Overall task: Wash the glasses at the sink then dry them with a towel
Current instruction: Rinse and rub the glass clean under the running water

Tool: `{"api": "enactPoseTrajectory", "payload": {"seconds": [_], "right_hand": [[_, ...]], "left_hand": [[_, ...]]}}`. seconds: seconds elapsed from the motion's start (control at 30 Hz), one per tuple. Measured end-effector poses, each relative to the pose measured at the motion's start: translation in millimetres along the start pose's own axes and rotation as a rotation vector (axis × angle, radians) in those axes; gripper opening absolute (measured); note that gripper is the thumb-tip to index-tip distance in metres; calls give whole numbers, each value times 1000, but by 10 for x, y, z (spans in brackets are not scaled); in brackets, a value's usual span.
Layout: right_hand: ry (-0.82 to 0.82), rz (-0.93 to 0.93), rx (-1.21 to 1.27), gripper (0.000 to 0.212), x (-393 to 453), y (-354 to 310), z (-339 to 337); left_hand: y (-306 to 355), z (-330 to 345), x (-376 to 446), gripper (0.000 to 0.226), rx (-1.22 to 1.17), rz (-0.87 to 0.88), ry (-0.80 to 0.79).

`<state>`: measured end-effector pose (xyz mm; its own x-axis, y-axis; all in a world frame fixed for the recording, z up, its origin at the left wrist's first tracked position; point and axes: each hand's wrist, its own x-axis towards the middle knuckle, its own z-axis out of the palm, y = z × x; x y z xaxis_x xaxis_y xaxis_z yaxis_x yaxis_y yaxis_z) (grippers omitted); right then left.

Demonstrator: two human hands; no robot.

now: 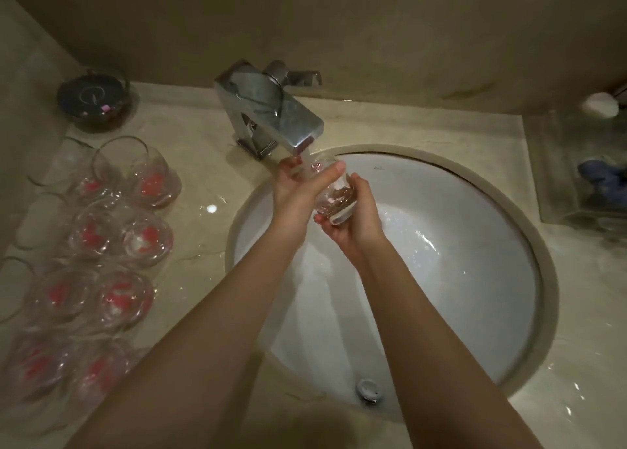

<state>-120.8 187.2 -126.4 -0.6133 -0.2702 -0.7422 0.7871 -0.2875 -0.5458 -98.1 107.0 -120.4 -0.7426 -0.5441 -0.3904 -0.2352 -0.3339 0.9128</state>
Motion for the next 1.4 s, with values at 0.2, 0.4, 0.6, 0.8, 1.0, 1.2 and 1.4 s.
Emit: {"api": "enactPoseTrajectory", "payload": {"seconds": [0.2,0.4,0.6,0.8,1.0,1.2,1.4], "right_hand": [[238,-622,-238,22,-13,227,-18],[264,-351,-132,35,261,225,33],[196,-640,-511,37,101,255,38],[66,-551,-538,63,203,206,126],[52,-590,-532,65,170,245,129],[-34,-559,-582,72,116,142,181],[-194,-362,-257,76,206,192,162]], "left_hand": [[-69,78,88,82,20,0,33],[-109,175,74,82,-79,29,62],[-112,32,31,39,-34,167,39],[-126,-23,46,34,-96,161,43],[-298,-34,1,60,-130,228,22],[-266,-78,17,62,-118,285,32],[-305,-120,-20,59,-199,182,-3]]}}
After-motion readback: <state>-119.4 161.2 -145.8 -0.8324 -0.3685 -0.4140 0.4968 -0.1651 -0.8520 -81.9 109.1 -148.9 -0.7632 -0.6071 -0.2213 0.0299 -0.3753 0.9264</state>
